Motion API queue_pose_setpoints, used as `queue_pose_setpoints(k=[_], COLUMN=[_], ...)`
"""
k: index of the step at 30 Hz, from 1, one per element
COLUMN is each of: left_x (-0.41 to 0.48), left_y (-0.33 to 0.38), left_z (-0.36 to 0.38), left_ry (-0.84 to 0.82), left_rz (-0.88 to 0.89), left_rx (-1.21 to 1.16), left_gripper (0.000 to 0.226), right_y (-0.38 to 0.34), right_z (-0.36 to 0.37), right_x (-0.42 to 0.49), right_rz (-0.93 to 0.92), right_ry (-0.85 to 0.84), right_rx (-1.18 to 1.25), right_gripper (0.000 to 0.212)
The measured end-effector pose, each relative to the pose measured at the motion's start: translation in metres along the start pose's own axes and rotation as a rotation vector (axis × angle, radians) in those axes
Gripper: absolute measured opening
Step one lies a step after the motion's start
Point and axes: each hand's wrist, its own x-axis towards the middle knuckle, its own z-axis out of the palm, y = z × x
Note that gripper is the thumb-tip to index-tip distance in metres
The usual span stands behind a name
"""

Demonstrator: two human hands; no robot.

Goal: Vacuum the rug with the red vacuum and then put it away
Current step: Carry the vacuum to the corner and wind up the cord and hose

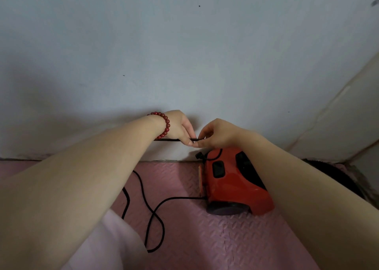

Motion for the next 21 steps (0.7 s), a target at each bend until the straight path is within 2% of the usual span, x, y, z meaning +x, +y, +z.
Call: queue_pose_setpoints(k=[4, 8, 10, 13, 15, 17, 21], left_x=[-0.005, -0.015, -0.018, -0.02, -0.021, -0.025, -0.015], left_y=[0.001, -0.003, -0.011, -0.019, -0.02, -0.016, -0.009], left_z=[-0.003, -0.009, -0.013, -0.015, -0.014, -0.013, -0.009], left_ry=[-0.118, -0.178, -0.215, -0.269, -0.282, -0.26, -0.193], left_rz=[-0.077, -0.202, -0.298, -0.426, -0.44, -0.382, -0.188], left_rx=[0.13, 0.369, 0.48, 0.625, 0.711, 0.696, 0.344], left_gripper=[0.013, 0.011, 0.018, 0.037, 0.037, 0.027, 0.021], right_y=[-0.001, -0.005, -0.005, -0.004, -0.009, -0.017, -0.024], right_z=[0.004, 0.023, 0.026, 0.028, 0.03, 0.031, 0.035], right_x=[0.0, 0.007, 0.007, 0.006, 0.008, 0.011, 0.014], right_rz=[0.026, -0.015, -0.03, -0.023, -0.03, -0.039, -0.019], right_ry=[-0.046, -0.05, -0.049, -0.066, -0.04, 0.0, -0.02], right_rx=[-0.092, -0.31, -0.358, -0.279, -0.191, -0.123, -0.111], right_gripper=[0.019, 0.03, 0.035, 0.039, 0.044, 0.044, 0.04])
